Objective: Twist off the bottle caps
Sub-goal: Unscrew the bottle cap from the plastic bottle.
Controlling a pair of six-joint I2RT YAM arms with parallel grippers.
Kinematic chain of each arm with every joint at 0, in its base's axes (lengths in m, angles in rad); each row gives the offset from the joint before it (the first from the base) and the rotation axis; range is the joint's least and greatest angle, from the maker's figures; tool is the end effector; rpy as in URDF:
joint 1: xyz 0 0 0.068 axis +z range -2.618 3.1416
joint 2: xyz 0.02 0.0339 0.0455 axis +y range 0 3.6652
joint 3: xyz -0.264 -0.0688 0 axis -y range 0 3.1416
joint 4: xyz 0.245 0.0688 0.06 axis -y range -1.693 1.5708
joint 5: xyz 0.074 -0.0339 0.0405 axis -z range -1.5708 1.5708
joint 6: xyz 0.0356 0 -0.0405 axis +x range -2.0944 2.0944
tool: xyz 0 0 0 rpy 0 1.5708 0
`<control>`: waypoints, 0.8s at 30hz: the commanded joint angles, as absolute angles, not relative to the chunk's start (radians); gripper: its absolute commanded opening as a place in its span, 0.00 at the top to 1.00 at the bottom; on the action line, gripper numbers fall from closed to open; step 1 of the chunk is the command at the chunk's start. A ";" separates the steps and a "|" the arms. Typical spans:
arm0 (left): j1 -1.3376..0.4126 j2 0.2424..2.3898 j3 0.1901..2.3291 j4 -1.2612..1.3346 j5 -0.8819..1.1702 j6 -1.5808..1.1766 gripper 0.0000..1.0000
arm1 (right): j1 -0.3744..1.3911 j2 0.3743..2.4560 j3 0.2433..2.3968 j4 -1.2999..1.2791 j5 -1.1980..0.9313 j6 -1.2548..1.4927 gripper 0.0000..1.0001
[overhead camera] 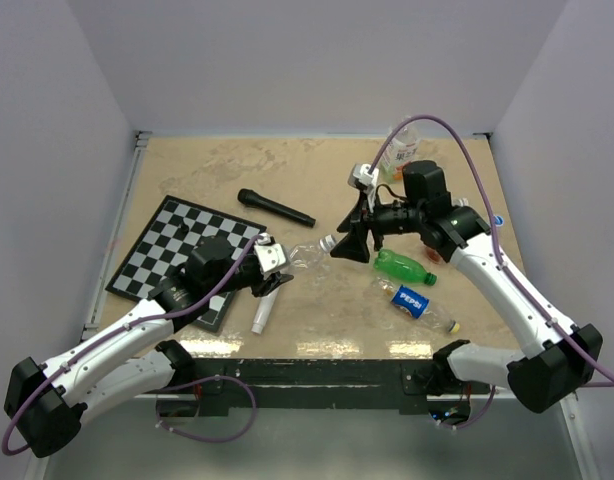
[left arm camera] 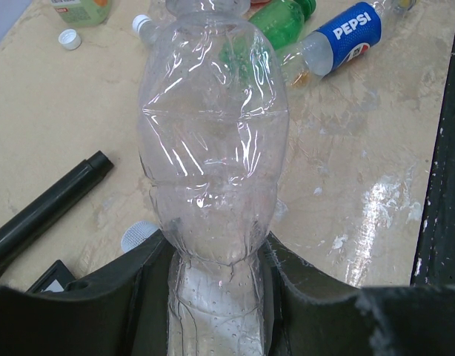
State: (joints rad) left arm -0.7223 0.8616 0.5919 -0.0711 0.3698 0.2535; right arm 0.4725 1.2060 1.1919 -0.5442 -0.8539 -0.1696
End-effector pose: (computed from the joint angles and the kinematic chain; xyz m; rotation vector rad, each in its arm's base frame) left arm 0.1425 -0.1427 0.2706 1.1285 1.5833 -0.6669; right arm 0.2142 0.1396 0.3651 -1.1271 1.7657 1.0834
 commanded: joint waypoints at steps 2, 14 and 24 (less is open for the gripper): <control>-0.719 0.848 0.611 -0.021 0.370 0.247 1.00 | 0.471 1.236 1.190 -0.460 -0.830 0.034 0.27; -0.719 0.851 0.611 -0.023 0.370 0.247 1.00 | 0.471 1.261 1.201 -0.480 -0.931 0.015 0.65; -0.719 0.850 0.612 -0.021 0.371 0.247 1.00 | 0.471 1.296 1.288 -0.679 -1.038 -0.421 1.00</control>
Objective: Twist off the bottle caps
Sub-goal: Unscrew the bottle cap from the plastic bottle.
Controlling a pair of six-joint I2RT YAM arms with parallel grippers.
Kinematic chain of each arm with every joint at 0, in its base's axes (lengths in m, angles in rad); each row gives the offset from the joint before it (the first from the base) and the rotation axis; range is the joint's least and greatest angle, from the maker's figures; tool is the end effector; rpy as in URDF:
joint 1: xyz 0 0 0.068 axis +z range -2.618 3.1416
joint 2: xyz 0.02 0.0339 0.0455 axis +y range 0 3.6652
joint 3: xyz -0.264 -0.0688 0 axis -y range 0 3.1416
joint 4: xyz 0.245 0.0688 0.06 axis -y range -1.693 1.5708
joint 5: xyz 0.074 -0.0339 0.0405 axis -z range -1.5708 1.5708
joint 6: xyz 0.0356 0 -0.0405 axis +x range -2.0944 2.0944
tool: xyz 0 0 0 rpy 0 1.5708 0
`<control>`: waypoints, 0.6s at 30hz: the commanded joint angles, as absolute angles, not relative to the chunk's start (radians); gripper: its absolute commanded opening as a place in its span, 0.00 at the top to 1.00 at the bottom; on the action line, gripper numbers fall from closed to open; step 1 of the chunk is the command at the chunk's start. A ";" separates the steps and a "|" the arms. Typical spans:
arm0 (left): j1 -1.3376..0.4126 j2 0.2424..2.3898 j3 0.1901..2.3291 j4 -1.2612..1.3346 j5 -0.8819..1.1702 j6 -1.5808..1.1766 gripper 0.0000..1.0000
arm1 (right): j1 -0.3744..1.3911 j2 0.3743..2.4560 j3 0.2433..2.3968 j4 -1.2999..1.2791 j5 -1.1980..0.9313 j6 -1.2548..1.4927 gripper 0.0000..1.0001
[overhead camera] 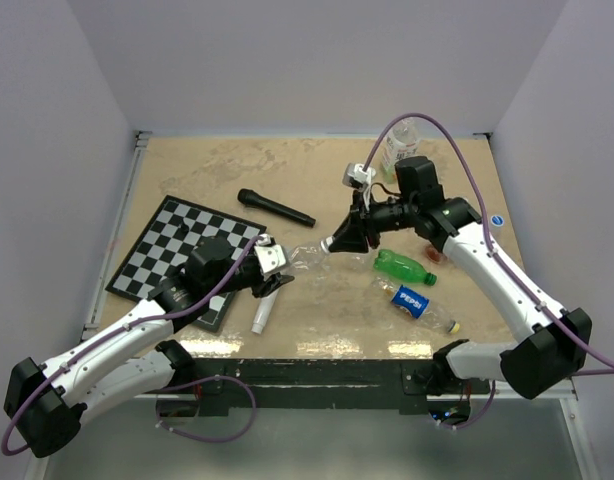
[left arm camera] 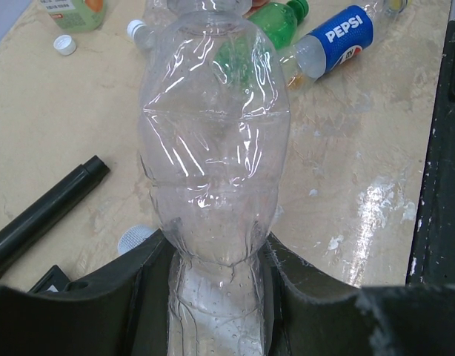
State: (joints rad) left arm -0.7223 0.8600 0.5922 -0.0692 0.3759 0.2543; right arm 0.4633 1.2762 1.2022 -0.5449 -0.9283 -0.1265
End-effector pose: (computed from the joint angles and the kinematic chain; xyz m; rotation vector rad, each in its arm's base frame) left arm 0.1422 -0.1427 0.2712 1.1314 1.5768 -0.6721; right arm 0.2286 0.1461 0.3525 -1.1136 1.8268 1.2014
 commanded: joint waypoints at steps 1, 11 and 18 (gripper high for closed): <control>-0.719 0.850 0.611 -0.021 0.374 0.247 1.00 | 0.469 1.308 1.311 -0.752 -1.037 -0.543 1.00; -0.719 0.845 0.612 -0.025 0.373 0.247 1.00 | 0.471 1.379 1.413 -1.254 -1.098 -1.953 1.00; -0.719 0.836 0.609 -0.025 0.371 0.247 1.00 | 0.456 1.460 1.499 -1.258 -1.130 -2.013 1.00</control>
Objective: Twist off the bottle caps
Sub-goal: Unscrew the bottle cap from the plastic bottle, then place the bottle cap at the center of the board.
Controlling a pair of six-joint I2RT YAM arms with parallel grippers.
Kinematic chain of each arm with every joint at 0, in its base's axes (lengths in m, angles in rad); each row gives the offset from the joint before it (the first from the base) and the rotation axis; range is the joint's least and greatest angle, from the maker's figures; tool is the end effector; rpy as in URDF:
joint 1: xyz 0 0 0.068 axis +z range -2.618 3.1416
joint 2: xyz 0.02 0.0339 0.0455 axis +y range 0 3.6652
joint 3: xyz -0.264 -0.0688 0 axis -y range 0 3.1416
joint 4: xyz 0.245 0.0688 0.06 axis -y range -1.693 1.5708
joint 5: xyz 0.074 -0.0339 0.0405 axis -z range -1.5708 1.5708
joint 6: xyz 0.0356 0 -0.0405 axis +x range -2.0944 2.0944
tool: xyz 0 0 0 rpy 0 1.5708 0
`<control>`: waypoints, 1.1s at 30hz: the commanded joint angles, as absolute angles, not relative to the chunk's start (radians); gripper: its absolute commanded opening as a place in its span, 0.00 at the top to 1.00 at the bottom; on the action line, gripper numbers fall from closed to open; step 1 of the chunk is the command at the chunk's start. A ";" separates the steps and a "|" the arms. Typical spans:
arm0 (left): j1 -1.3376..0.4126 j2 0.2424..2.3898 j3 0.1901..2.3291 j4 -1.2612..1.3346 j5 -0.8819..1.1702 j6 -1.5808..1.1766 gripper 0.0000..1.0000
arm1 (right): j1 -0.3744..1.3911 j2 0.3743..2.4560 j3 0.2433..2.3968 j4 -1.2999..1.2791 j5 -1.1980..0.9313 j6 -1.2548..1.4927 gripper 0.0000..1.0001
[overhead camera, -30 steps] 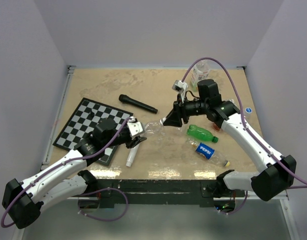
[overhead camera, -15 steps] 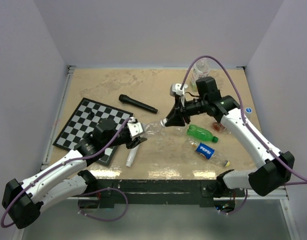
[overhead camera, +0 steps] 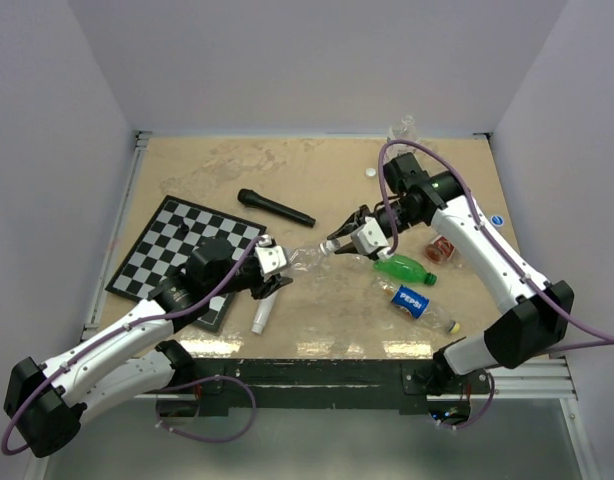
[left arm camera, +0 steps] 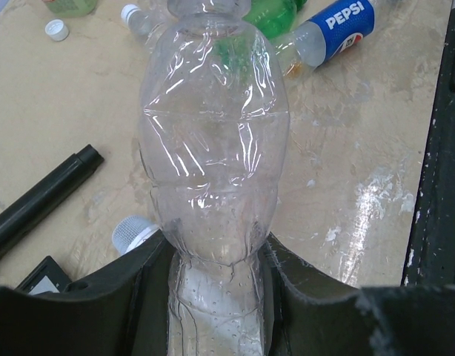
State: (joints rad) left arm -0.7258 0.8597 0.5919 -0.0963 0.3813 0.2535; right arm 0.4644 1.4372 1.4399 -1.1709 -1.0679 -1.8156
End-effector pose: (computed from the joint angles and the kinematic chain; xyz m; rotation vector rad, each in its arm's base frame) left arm 0.1407 -0.1426 0.2684 1.1465 1.5997 -0.6806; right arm 0.2233 0.1468 0.3519 -2.0034 0.6434 0.6972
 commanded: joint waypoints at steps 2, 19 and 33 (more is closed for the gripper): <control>-0.719 0.831 0.612 -0.025 0.371 0.247 1.00 | 0.416 1.456 1.509 -1.240 -1.179 -1.950 1.00; -0.719 0.821 0.612 -0.023 0.376 0.247 1.00 | 0.215 1.319 1.230 -0.266 -0.585 -0.458 1.00; -0.718 0.830 0.609 -0.023 0.360 0.249 1.00 | 0.288 1.747 1.367 -0.224 -0.112 -0.431 0.87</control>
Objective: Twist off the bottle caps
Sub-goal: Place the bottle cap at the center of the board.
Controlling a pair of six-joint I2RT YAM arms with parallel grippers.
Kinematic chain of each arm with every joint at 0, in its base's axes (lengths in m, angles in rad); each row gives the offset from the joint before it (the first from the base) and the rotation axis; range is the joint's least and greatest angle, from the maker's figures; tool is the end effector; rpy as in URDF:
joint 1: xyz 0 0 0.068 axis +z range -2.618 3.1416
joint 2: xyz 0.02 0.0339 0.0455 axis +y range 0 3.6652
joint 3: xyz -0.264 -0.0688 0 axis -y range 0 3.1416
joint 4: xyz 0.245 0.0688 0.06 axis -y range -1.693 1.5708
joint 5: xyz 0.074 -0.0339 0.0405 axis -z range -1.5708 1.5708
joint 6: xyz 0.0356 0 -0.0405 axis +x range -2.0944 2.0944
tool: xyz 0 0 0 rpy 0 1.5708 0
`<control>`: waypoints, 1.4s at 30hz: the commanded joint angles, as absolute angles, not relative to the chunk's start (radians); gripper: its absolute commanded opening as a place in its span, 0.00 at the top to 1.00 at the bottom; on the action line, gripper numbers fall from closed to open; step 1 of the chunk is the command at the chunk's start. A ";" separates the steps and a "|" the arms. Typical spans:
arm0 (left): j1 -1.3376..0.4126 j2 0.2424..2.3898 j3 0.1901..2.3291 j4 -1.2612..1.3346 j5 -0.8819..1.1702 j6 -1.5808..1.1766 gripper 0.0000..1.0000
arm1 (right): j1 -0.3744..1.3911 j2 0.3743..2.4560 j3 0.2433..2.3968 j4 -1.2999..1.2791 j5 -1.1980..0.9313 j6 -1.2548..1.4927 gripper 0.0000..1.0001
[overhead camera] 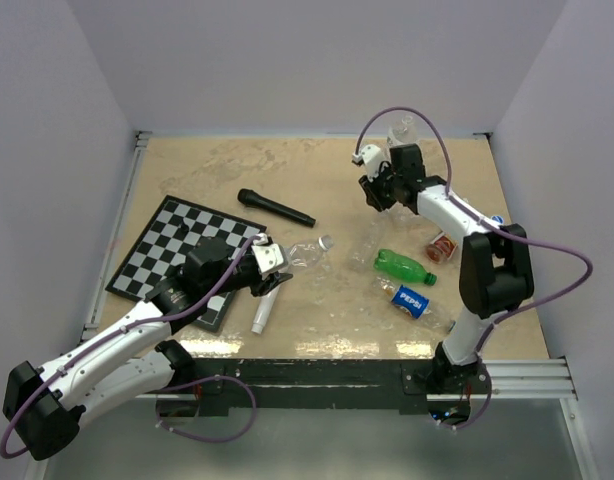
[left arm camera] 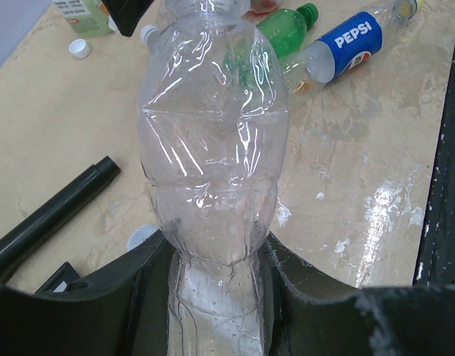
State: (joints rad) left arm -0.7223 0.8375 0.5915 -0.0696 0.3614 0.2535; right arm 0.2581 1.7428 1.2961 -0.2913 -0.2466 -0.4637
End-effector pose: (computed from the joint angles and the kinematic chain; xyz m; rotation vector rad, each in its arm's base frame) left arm 0.1399 -0.1400 0.2749 1.1145 1.5623 -0.6586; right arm 0.3771 0.1085 0.2489 -0.9239 2.0932 0.1779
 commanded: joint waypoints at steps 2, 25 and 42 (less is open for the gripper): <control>-0.719 0.830 0.609 -0.021 0.360 0.250 1.00 | 0.294 1.787 1.384 -0.225 -0.091 -0.428 0.85; -0.718 0.842 0.609 -0.021 0.357 0.249 1.00 | 0.314 2.128 1.641 -0.337 -0.041 -0.434 0.65; -0.718 0.838 0.607 -0.021 0.347 0.250 1.00 | 0.314 2.105 1.678 -0.376 -0.093 -0.456 0.41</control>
